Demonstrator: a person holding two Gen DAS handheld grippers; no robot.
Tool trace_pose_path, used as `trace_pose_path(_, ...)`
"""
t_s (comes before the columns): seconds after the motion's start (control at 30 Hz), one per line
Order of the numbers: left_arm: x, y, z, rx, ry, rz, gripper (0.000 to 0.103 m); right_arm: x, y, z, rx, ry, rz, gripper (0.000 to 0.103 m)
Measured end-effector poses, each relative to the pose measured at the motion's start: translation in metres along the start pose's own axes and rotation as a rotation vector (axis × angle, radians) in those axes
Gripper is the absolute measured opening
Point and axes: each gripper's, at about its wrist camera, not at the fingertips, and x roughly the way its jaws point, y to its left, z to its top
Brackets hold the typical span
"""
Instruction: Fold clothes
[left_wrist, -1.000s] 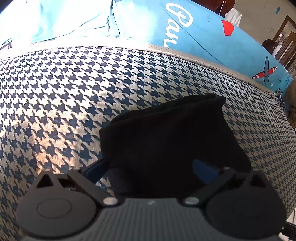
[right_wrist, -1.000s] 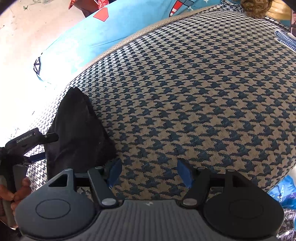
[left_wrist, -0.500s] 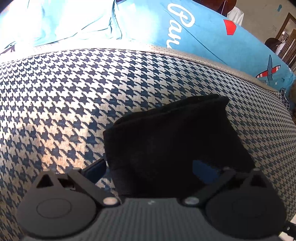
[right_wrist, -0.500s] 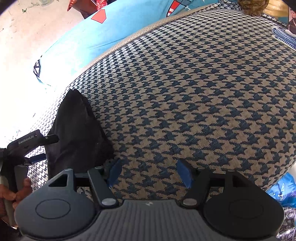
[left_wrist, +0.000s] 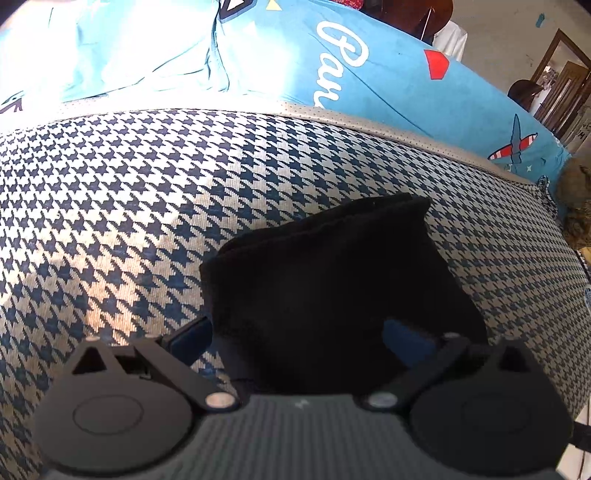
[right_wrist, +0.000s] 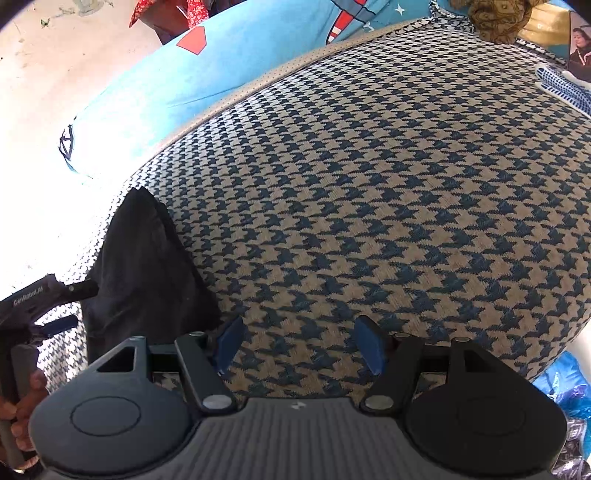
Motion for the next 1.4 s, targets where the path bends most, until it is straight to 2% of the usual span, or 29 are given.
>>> trace_pose_path(0.27, -0.017, 0.006, 0.002, 0.064, -0.014, -0.055, 0.103, 0.002, 0.020, 0.000, -0.024, -0.036, 0.024, 0.067)
trace_pose_path(0.53, -0.022, 0.023, 0.007, 0.133, 0.010, -0.102, 0.103, 0.012, 0.040, 0.002, -0.037, -0.074, 0.093, 0.067)
trace_pose_path(0.63, -0.017, 0.029, 0.010, 0.123, 0.026, -0.116, 0.103, 0.016, 0.046, 0.000, -0.077, -0.074, 0.099, 0.068)
trace_pose_path(0.87, -0.005, 0.039, 0.015, 0.088, 0.064, -0.148, 0.103, 0.038, 0.053, -0.005, -0.102, -0.001, 0.178, 0.068)
trace_pose_path(1.07, 0.005, 0.048, 0.020, 0.057, 0.097, -0.176, 0.103, 0.053, 0.056, -0.006, -0.111, 0.041, 0.206, 0.068)
trace_pose_path(1.33, 0.019, 0.050, 0.021, 0.032, 0.121, -0.162, 0.103, 0.069, 0.071, -0.004, -0.136, 0.040, 0.245, 0.068)
trace_pose_path(1.4, 0.023, 0.049, 0.022, 0.026, 0.127, -0.163, 0.103, 0.074, 0.076, -0.004, -0.143, 0.038, 0.247, 0.071)
